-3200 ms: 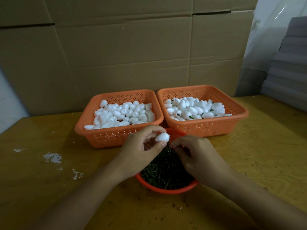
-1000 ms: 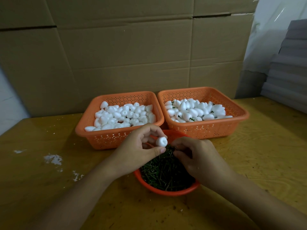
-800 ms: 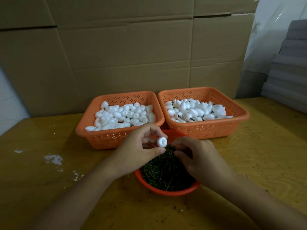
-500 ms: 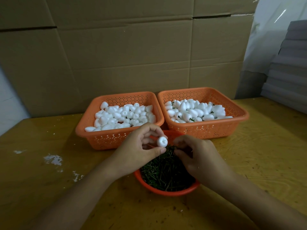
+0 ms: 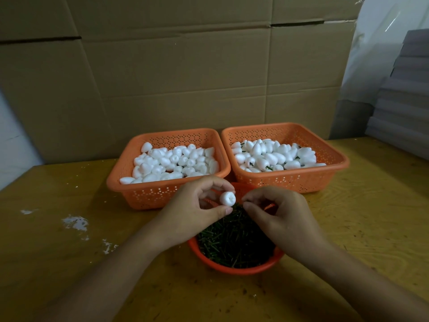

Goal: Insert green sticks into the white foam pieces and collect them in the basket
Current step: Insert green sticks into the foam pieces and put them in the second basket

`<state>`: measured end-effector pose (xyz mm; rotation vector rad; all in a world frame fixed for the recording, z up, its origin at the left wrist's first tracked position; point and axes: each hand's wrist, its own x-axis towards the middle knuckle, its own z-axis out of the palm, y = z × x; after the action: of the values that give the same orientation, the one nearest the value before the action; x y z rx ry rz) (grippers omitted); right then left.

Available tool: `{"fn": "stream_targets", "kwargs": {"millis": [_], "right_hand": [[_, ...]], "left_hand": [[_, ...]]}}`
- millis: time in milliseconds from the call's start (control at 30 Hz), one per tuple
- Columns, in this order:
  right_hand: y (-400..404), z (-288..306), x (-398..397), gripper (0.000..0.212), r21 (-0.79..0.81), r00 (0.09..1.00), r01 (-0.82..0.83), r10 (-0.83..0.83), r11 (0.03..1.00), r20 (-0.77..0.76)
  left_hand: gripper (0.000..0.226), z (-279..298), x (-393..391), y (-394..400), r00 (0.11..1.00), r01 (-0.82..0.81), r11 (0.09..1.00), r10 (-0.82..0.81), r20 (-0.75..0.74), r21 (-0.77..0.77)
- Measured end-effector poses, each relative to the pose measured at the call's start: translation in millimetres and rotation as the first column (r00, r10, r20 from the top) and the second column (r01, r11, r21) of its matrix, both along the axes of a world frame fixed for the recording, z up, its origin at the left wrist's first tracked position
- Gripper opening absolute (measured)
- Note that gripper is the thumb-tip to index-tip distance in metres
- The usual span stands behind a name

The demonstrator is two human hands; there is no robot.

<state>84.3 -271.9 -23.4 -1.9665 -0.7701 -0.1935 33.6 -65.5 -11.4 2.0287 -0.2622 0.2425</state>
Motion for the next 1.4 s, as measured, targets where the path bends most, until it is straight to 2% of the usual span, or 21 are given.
{"fn": "stream_targets", "kwargs": {"millis": [267, 533, 633, 833, 1400], "right_hand": [[2.3, 0.6, 3.0, 0.018, 0.294, 0.967, -0.045, 0.115, 0.955, -0.226], [3.3, 1.5, 2.5, 0.011, 0.381, 0.945, -0.066, 0.18, 0.922, -0.273], [2.8, 2.3, 2.2, 0.008, 0.37, 0.944, -0.068, 0.18, 0.926, -0.277], [2.3, 2.1, 2.8, 0.01, 0.233, 0.984, -0.018, 0.058, 0.972, -0.168], [2.5, -1.9, 4.3, 0.008, 0.169, 0.987, -0.056, 0.08, 0.984, -0.138]], "left_hand": [[0.033, -3.0, 0.7, 0.7, 0.999, -0.034, 0.999, 0.033, 0.022, 0.04], [0.033, -3.5, 0.9, 2.0, 0.999, -0.05, 0.998, 0.05, 0.014, 0.036], [0.032, -3.4, 0.7, 1.3, 0.998, -0.055, 0.998, 0.054, 0.015, 0.038], [0.03, -1.8, 0.8, 1.7, 0.998, -0.054, 0.998, 0.054, 0.016, 0.025], [0.033, 1.0, -2.8, -3.4, 0.997, -0.075, 0.993, 0.071, 0.043, 0.096]]}}
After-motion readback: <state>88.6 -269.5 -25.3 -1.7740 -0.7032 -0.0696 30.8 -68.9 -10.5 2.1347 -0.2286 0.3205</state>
